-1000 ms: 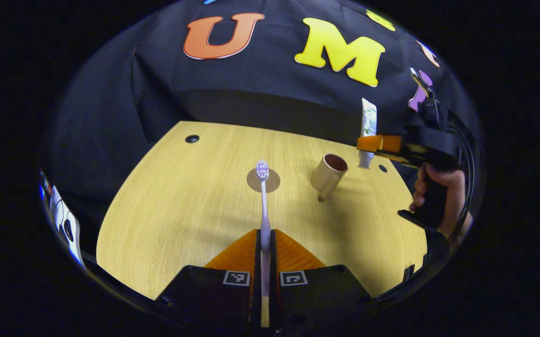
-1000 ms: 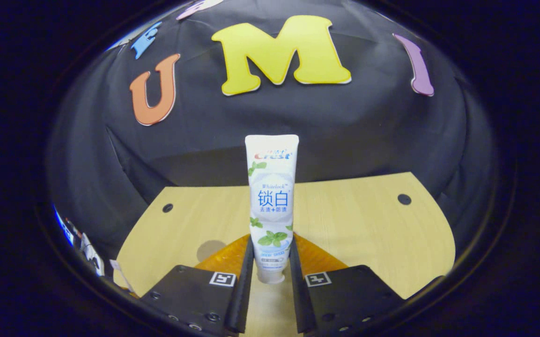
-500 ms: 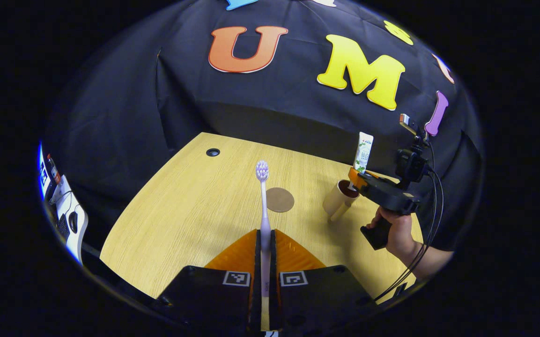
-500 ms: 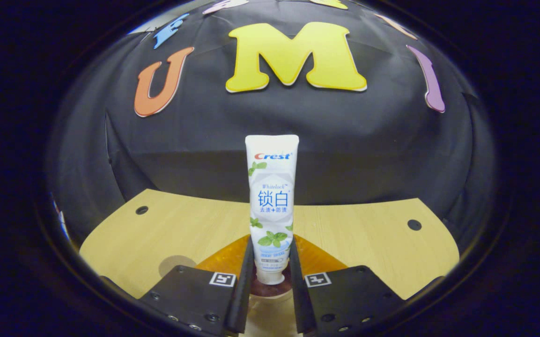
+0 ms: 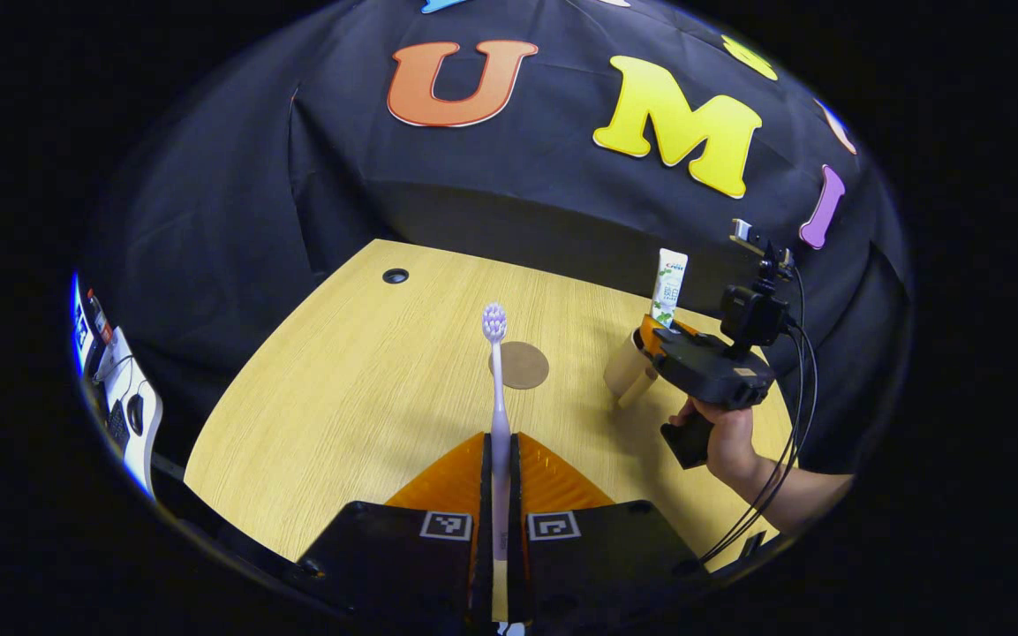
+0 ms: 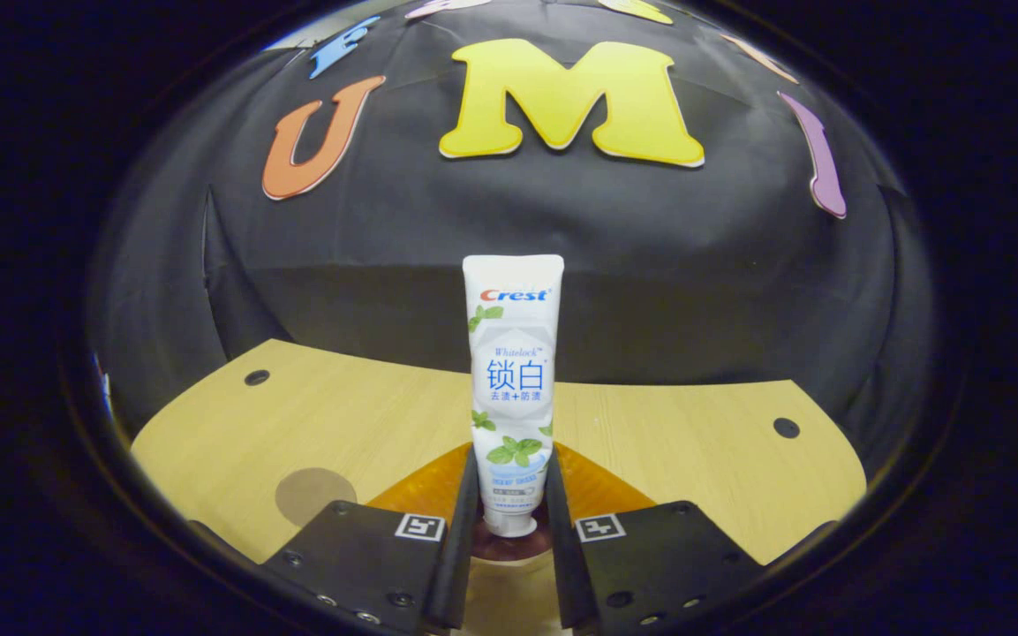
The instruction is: Put the toothbrush and toothpaste on the desktop into the cup, then pick up the cup and place it on the coaster on the desktop.
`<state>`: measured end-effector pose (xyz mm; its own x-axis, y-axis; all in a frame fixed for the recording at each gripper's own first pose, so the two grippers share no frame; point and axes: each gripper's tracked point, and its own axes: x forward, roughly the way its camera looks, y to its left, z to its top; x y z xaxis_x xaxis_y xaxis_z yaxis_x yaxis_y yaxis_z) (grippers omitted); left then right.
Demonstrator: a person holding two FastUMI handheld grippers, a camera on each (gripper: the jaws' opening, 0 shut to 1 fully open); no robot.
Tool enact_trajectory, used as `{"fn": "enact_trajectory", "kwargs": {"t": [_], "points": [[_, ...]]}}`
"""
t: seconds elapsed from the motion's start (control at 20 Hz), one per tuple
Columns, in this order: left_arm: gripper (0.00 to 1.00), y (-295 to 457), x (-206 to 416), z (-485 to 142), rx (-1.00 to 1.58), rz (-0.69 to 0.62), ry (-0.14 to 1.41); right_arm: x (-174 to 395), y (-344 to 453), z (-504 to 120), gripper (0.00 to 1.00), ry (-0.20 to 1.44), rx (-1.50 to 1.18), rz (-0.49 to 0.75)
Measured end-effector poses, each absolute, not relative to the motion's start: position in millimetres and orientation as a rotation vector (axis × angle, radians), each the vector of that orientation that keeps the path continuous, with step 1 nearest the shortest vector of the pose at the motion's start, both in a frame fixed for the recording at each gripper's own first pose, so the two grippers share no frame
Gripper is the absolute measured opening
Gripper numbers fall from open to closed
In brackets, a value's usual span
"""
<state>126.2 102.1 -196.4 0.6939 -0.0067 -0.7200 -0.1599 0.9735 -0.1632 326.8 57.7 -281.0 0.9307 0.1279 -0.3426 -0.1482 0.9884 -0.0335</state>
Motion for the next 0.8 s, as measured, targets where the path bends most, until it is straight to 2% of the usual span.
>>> {"fn": "enact_trajectory", "kwargs": {"t": [0.15,0.2,0.35,0.4,0.5,0.6,0.8], "points": [[0.09,97.4,126.9,-197.5,-0.223,0.083,0.809,327.4,54.8,-283.2,0.42,0.341,-0.059,0.133],[0.09,96.7,126.9,-197.9,-0.225,0.082,0.811,323.2,52.3,-284.7,0.51,0.341,-0.075,0.124],[0.09,94.1,127.1,-197.4,-0.221,0.068,0.809,321.9,46.6,-285.5,0.61,0.354,-0.073,0.102],[0.10,93.3,129.4,-196.7,-0.212,0.061,0.802,319.5,45.9,-281.1,0.75,0.360,-0.051,0.104],[0.09,93.5,137.1,-187.7,-0.173,0.053,0.755,313.7,44.8,-267.3,0.90,0.358,0.010,0.112],[0.10,88.6,156.4,-165.3,-0.125,0.039,0.658,304.8,39.7,-247.4,0.95,0.355,0.026,0.122],[0.09,62.3,210.0,-128.7,-0.077,-0.012,0.454,275.4,13.6,-203.6,0.95,0.323,0.022,0.127]]}}
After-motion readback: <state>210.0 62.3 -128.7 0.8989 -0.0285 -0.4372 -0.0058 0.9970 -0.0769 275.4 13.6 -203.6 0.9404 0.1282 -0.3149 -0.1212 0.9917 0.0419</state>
